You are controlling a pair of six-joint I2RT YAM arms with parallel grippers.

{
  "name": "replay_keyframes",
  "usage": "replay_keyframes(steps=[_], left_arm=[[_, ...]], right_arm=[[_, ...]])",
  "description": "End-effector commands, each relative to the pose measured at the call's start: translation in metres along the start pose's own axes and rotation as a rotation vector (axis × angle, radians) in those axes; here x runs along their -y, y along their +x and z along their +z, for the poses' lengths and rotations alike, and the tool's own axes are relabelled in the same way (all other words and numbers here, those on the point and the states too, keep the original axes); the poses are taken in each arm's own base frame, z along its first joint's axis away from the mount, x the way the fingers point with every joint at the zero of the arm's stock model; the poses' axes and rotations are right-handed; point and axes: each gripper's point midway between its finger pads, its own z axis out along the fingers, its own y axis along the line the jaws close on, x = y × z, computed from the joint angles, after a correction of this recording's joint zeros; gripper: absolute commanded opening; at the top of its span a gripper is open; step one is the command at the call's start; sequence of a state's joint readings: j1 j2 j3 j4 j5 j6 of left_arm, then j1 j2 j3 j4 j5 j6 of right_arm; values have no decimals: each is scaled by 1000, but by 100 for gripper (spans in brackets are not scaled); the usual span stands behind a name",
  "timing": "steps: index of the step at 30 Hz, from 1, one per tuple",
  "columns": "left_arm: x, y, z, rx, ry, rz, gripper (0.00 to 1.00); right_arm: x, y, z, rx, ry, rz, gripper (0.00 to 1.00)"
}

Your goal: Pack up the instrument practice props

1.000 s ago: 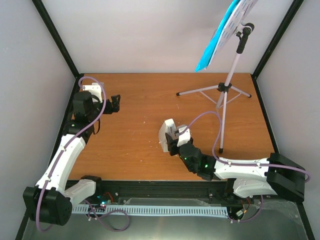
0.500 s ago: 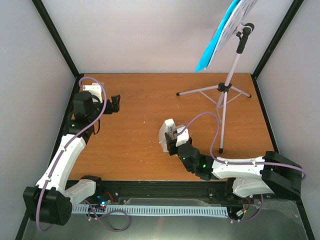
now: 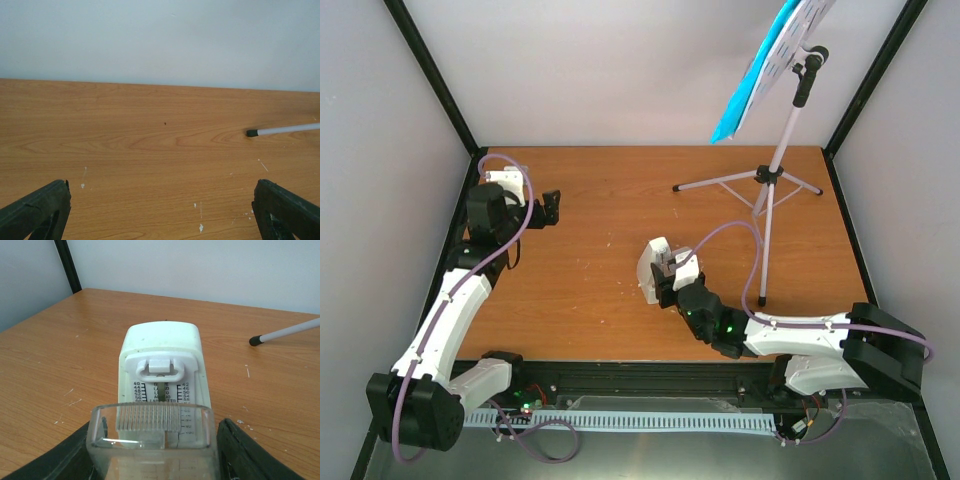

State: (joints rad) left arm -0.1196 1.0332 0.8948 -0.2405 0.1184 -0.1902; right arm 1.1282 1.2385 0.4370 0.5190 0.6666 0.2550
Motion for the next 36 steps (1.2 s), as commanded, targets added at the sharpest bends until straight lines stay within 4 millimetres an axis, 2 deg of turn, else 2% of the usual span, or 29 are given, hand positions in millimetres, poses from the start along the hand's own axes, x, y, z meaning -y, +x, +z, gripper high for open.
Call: replay_keyframes(steps=[1,5,11,20,26,29,31,34,36], left_arm=[[-2,-7,-2,29,-13,27,100],[-2,-7,-2,27,-12,27,99],[-3,-6,-1,23,-13,28,99],[-2,-6,-2,24,-12,29,99],[-2,-6,-2,24,-10,29,100],[-2,-6,-2,25,-10,29,100],[-2,-6,-2,25,-10,29,99],[-2,-5,-2,24,-9,29,100],[-2,-5,-1,22,-9,29,100]], right_arm=[[5,6,2,-35,12,-31,46],[3,7,3,-42,-5,-39,46],[0,19,7,-87,-31,-45,47],[2,39,11,-140,-31,-50,53],[2,42,13,-146,-33,-60,58],[1,40,11,-141,-38,-67,66],[2,37,9,-131,-45,-75,75],[0,31,4,-111,-76,-105,94],[-1,27,-1,-105,-94,-124,100]])
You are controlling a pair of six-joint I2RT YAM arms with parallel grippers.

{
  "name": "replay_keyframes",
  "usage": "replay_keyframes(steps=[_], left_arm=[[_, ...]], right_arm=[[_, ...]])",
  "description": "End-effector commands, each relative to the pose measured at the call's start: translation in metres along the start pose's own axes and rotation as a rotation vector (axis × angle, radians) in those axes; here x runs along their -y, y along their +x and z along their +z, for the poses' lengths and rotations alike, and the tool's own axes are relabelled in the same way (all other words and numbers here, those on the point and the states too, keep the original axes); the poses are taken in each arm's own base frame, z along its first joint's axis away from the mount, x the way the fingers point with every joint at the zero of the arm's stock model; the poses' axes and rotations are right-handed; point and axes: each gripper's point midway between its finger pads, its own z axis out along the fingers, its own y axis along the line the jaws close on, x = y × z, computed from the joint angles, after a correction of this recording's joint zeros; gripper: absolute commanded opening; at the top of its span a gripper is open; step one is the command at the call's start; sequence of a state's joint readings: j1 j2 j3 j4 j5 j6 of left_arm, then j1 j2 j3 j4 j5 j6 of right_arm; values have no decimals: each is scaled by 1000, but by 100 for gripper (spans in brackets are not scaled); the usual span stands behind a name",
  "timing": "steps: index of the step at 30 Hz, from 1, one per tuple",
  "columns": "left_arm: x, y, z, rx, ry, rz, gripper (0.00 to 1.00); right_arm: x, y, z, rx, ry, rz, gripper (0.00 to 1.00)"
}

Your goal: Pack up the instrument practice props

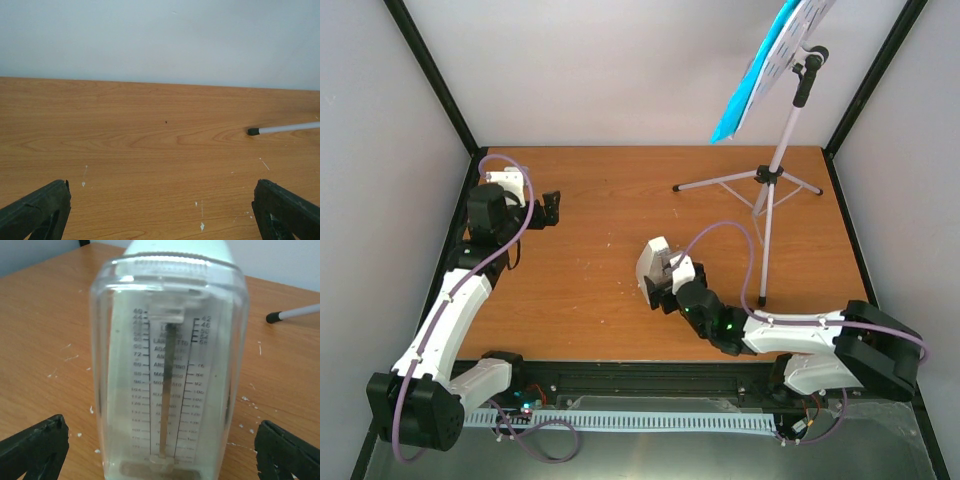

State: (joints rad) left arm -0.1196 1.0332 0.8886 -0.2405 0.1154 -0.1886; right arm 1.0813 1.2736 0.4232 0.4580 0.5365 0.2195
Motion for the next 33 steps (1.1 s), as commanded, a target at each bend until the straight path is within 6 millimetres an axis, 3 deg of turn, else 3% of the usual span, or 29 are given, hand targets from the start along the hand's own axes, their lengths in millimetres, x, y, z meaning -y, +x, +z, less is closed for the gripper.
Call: replay_keyframes(steps=[1,8,10,12,16,20,22,26,29,33], left_arm=[[-1,-7,-2,27,-6,29,99],[3,-7,-1,29,21,48,99],[17,-1,2,8,105,57,99],[43,0,0,-15,260,59,99],[122,-5,-28,30,651,104,99],[196,19,-34,-100,872,183,100],[221,39,-30,-175,929,229,100],[259,79,-23,-287,991,344,100],[266,102,-6,-340,951,420,99],[281,121,-5,-383,1001,464,99]], right_arm=[[0,-5,-11,10,-37,-53,100],[14,-7,-37,31,-90,-87,100],[25,-17,-46,60,-103,-58,100],[41,-31,-54,98,-111,-6,100],[88,-56,-61,139,-47,115,100],[122,-71,-61,108,-15,169,100],[137,-76,-60,84,-4,213,100],[157,-80,-64,86,-5,286,100],[168,-80,-72,118,9,324,100],[167,-79,-80,136,-1,332,100]])
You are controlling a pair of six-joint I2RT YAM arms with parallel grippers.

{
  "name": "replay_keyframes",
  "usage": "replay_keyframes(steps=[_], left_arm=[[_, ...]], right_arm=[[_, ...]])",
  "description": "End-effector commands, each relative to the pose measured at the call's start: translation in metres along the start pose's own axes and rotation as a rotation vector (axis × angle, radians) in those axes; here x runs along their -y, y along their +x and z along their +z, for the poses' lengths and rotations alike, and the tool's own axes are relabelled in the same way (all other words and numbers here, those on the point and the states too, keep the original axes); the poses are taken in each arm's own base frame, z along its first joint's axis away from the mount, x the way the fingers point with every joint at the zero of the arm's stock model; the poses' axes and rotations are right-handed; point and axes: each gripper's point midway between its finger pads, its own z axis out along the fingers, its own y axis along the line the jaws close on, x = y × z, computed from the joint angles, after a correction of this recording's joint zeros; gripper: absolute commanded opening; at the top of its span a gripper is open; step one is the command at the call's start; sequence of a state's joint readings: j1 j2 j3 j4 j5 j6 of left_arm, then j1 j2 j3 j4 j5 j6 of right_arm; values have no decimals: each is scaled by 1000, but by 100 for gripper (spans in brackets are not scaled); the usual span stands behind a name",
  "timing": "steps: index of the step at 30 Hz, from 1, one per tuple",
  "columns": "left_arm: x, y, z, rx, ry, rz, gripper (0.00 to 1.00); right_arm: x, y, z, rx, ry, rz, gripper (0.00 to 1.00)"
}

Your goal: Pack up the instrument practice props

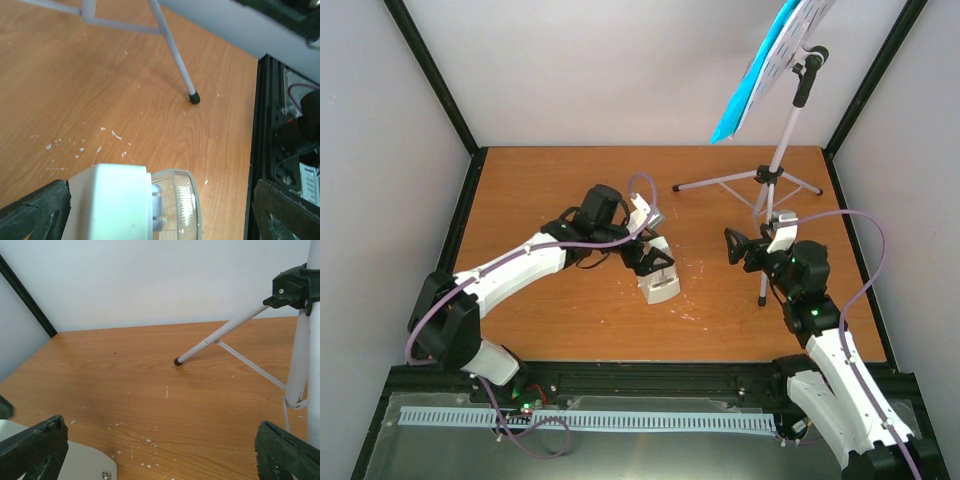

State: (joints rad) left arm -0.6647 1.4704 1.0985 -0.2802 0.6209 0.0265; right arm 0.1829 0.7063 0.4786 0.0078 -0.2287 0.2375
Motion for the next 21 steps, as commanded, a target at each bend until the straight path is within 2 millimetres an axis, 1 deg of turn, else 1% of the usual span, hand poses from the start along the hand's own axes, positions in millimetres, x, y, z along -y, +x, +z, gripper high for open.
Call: replay_keyframes(steps=[1,2,4,6,7,9,10,13,16,21], left_arm=[[12,-4,12,-36,29,113,99],[13,-1,16,-46,23,123,100],[9,6,22,-74,-22,139,97],[2,12,24,-91,-70,147,92],[0,14,23,-90,-85,150,88],[-1,15,20,-76,-102,159,77],[1,13,18,-64,-103,168,74],[3,11,14,-48,-103,183,68],[2,12,14,-53,-107,185,59],[1,15,14,-60,-112,185,49]], right_arm=[[-9,6,-10,-11,-64,33,100],[-9,6,-11,-10,-60,31,100],[-8,8,-12,-13,-54,33,100],[-7,7,-13,-7,-53,34,100],[-7,7,-13,-5,-52,35,100],[-7,8,-12,-2,-52,39,100],[-6,8,-12,-3,-52,41,100],[-6,8,-11,-2,-52,45,100],[-5,8,-11,0,-48,45,100],[-4,8,-12,4,-37,39,100]])
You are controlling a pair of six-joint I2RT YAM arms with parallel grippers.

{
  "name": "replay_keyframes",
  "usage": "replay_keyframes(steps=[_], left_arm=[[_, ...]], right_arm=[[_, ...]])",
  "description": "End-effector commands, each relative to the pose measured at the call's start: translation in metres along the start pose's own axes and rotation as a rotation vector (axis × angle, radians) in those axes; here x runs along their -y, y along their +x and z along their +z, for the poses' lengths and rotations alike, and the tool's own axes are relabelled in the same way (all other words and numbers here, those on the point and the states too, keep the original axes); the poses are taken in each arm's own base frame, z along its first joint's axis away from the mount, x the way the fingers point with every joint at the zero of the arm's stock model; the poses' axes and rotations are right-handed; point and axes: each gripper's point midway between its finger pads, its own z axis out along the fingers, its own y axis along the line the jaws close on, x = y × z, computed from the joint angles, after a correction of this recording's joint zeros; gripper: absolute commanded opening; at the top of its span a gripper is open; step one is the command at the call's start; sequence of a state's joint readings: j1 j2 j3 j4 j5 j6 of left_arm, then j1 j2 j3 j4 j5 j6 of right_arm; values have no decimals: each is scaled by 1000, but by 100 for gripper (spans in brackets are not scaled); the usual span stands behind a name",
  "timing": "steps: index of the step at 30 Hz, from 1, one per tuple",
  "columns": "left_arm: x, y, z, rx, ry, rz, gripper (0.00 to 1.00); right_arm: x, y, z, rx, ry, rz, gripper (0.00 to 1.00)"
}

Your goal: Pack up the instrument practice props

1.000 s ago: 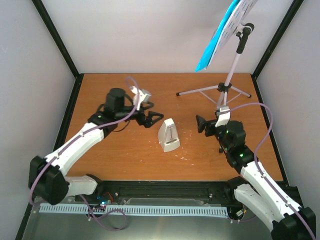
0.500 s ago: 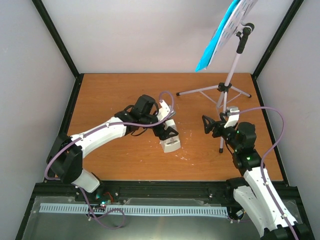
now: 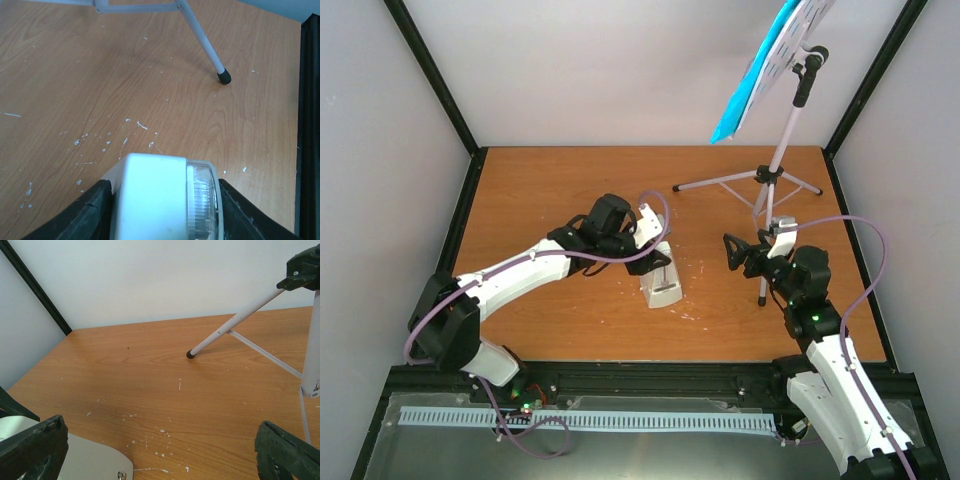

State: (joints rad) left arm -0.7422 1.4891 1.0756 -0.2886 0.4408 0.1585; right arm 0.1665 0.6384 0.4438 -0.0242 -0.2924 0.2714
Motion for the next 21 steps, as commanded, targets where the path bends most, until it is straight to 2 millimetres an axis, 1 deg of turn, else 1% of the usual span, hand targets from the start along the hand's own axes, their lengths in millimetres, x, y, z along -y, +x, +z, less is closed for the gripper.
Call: replay_keyframes(steps=[1,3,6,8,9,11,13,15,17,18,21], left_arm=[[4,-8,-6,24,-6,36,47],[2,-7,-5,22,-16,29,43],[-5,-6,-7,14,-64,9,42],[-16,-3,-11,1,-138,-29,42],[-24,0,-14,-5,-195,-56,42],[-44,8,-24,-11,-331,-143,40],[-63,19,-37,-11,-473,-282,39],[-73,28,-47,-2,-560,-415,41],[-72,30,-48,27,-560,-519,46],[-68,29,-46,40,-536,-554,51],[-54,20,-37,85,-426,-619,79]], right_arm=[[3,-2,-2,16,11,1,100],[4,-2,-3,18,16,1,100],[4,-3,-4,23,21,-5,100],[5,-4,-5,27,30,-11,100],[6,-3,-6,27,35,-13,100],[7,-2,-7,28,40,-15,100],[7,0,-7,27,37,-10,100],[-2,2,-5,23,-17,-18,100],[-10,6,-3,4,-75,-16,100],[-13,7,-1,-7,-92,-6,100],[-16,12,4,-52,-118,12,100]])
